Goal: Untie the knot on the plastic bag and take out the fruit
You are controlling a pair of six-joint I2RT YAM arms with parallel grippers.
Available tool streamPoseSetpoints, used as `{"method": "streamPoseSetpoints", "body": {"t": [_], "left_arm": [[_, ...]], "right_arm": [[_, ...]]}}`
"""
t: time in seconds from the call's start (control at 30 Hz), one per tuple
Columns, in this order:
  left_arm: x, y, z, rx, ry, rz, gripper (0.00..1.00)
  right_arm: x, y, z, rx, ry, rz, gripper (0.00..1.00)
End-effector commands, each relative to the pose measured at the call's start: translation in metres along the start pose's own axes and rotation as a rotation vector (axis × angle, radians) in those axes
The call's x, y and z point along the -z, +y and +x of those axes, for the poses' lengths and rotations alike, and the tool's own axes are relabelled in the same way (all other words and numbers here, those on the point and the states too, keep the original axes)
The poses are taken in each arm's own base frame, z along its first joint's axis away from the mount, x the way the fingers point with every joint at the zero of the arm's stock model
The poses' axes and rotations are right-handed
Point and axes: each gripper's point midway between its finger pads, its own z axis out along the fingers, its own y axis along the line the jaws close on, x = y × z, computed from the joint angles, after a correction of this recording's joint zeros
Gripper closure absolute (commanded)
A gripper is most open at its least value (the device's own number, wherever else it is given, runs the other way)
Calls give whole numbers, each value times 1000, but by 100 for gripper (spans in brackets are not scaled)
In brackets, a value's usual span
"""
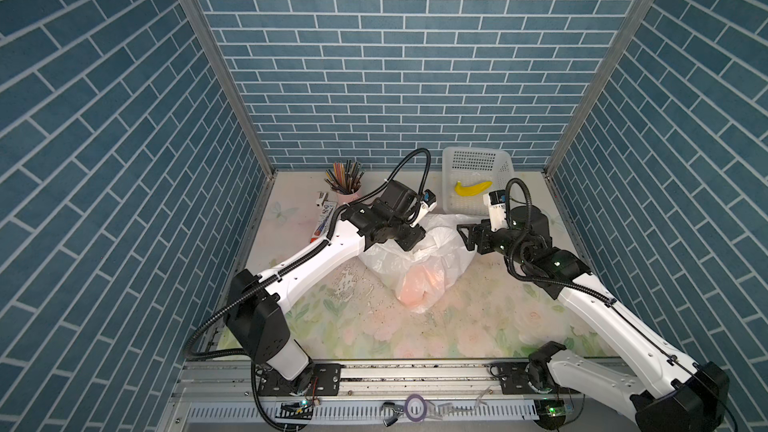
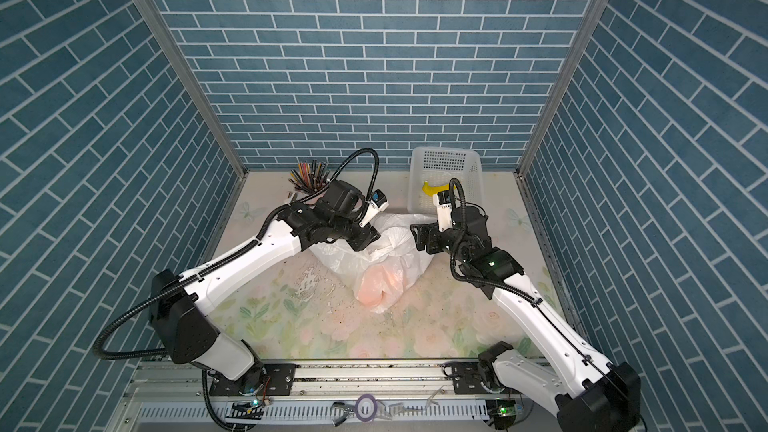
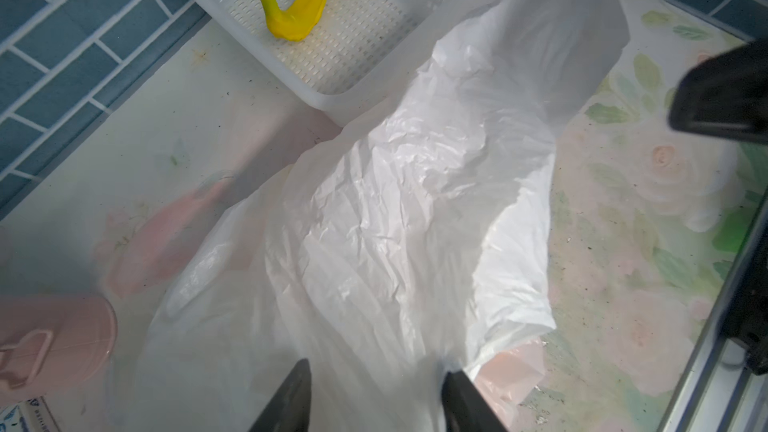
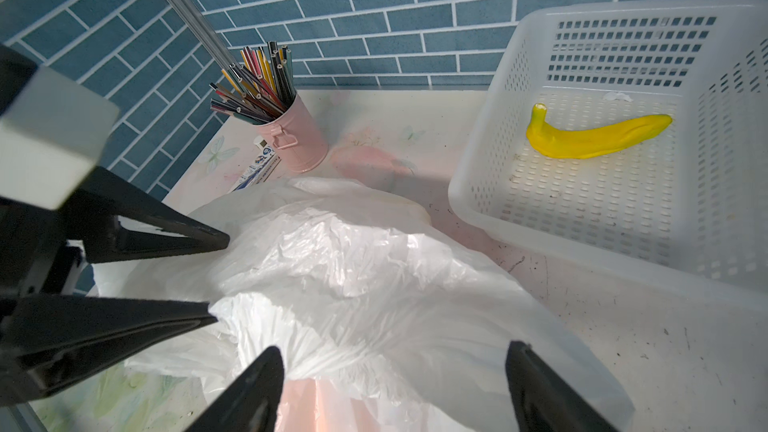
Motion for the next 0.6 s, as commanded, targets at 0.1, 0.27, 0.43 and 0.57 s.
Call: {"method": "streamPoseSetpoints", "body": {"t": [0.1, 0.27, 0.43, 0.57], "left_arm": [[8, 17, -16, 27, -63, -88, 63], [14, 36, -28, 75, -111, -135, 86], [9, 49, -41, 92, -140, -118, 100], [2, 64, -50, 100, -138, -131, 100]], "right_arm": [[1, 1, -2, -8, -4, 0, 17], [0, 6, -2, -3, 2, -26, 18], [-1, 25, 1, 24, 11, -138, 19], [-4, 39, 10, 64, 37, -219, 16]]}}
